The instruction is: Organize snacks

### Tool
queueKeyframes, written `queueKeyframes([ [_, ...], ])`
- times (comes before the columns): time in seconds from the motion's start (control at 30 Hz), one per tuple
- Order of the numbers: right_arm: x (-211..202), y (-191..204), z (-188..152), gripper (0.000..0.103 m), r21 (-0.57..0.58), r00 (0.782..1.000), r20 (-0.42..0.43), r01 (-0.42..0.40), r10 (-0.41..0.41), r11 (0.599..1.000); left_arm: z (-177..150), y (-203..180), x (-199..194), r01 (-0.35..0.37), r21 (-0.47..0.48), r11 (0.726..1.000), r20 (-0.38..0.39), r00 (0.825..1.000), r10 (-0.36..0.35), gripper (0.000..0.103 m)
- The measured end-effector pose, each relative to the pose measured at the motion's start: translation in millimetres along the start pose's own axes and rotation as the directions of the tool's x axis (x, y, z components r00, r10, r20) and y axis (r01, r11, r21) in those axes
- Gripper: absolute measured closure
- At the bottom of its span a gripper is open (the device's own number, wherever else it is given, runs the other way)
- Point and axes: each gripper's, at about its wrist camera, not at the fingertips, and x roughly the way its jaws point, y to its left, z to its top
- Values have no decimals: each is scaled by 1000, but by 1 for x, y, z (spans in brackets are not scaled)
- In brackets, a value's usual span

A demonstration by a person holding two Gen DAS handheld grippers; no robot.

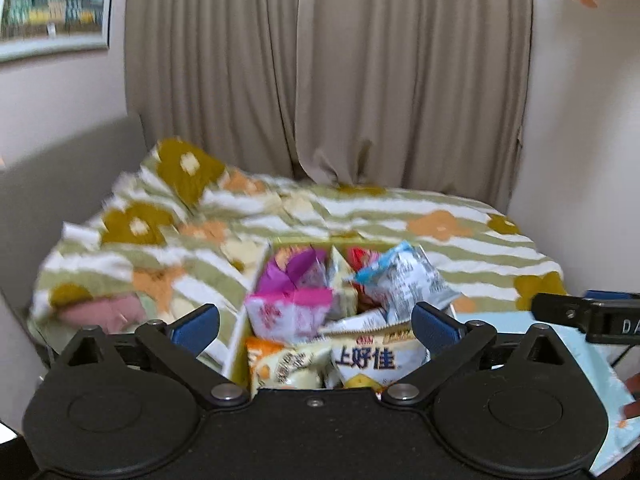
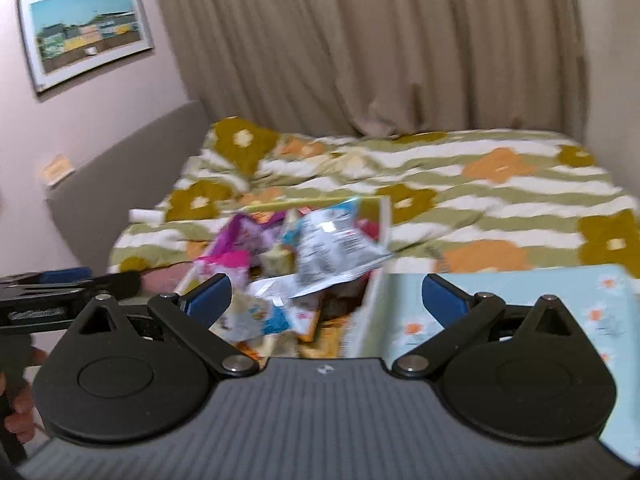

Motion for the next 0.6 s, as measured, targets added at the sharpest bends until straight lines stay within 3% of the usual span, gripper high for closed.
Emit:
queueKeyframes([
  [0.2, -30, -9, -2, 0, -19, 986, -10, 165, -165, 986, -8, -15, -20, -41, 61, 997, 26, 999, 40, 0],
  [0.4, -46, -12, -23, 0, -67, 958, -62, 277, -281, 959, -26, -24, -23, -25, 68, 997, -55, 998, 29, 0],
  [0.6, -51, -21, -48, 0, -38, 933, -147, 326, -328, 945, -43, -29, -23, -8, 86, 996, -113, 993, 18, 0],
])
